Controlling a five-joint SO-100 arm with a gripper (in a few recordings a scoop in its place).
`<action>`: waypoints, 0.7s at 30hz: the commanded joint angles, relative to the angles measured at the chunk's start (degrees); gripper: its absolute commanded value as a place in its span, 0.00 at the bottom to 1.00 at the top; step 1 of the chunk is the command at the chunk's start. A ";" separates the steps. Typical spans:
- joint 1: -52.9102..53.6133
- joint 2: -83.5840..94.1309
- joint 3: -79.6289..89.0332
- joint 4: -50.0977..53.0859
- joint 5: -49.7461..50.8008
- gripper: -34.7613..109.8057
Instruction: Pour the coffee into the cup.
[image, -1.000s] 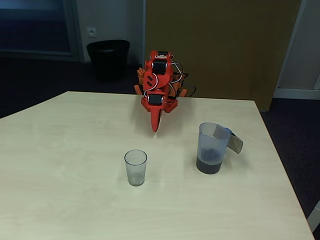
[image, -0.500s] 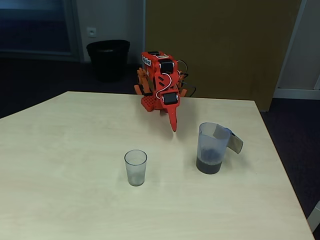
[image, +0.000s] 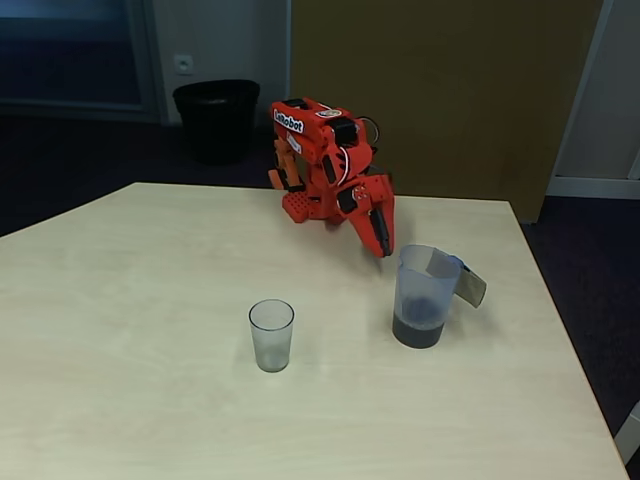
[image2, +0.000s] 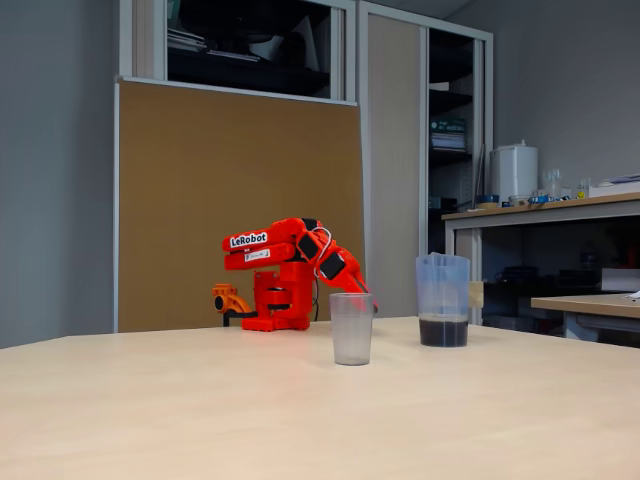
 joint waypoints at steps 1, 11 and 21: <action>-2.02 -1.93 0.35 -4.83 7.29 0.24; -1.05 -11.69 0.35 -23.20 11.95 0.27; -7.56 -27.16 -0.26 -48.78 28.83 0.35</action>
